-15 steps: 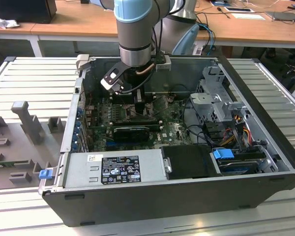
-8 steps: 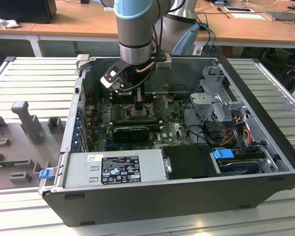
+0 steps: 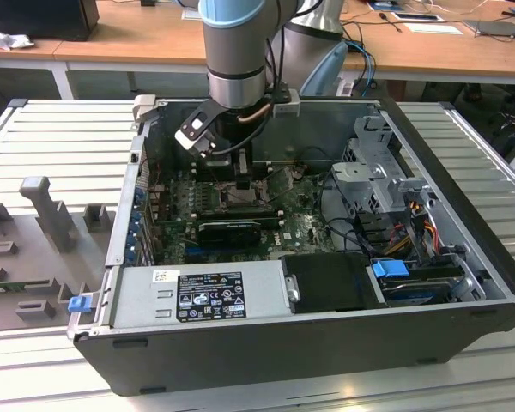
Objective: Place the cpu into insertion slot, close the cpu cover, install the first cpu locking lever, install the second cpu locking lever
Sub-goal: 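Close the cpu cover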
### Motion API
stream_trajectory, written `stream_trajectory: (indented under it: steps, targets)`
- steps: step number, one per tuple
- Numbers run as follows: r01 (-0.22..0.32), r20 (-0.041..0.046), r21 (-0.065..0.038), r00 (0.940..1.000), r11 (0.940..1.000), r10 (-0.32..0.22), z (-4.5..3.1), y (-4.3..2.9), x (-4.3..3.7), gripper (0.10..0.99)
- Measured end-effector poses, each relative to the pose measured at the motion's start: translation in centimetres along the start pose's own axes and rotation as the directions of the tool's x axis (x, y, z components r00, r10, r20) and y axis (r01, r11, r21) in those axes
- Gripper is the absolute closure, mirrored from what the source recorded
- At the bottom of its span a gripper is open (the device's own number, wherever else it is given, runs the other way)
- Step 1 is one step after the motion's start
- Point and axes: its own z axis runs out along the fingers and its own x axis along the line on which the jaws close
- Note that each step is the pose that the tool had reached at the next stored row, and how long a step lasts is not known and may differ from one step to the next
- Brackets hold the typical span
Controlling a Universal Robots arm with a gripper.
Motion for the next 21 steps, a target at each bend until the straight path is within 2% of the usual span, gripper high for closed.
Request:
stream_trajectory:
  steps: [1,2,3,5,16,18,21]
  targets:
    - [0.000,-0.0002,0.003,1.0000,1.0000,0.000,-0.09,0.21,0.01,0.980]
    - [0.000,0.0001,0.011,1.0000,0.9999,0.000,-0.05,0.79,0.01,0.980]
    - [0.000,0.0004,0.014,1.0000,0.9999,0.000,-0.17,0.97,0.01,0.980]
    - [0.000,0.0002,0.014,1.0000,0.9999,0.000,-0.63,1.01,0.02,0.980]
    - [-0.001,-0.0003,0.014,1.0000,0.9999,0.001,-1.93,1.13,0.05,0.980]
    - [-0.001,-0.0003,0.014,1.0000,0.9999,0.001,-2.74,1.20,0.06,0.980]
    - [-0.001,-0.0002,0.014,1.0000,0.9999,0.001,-3.26,1.24,0.07,0.980]
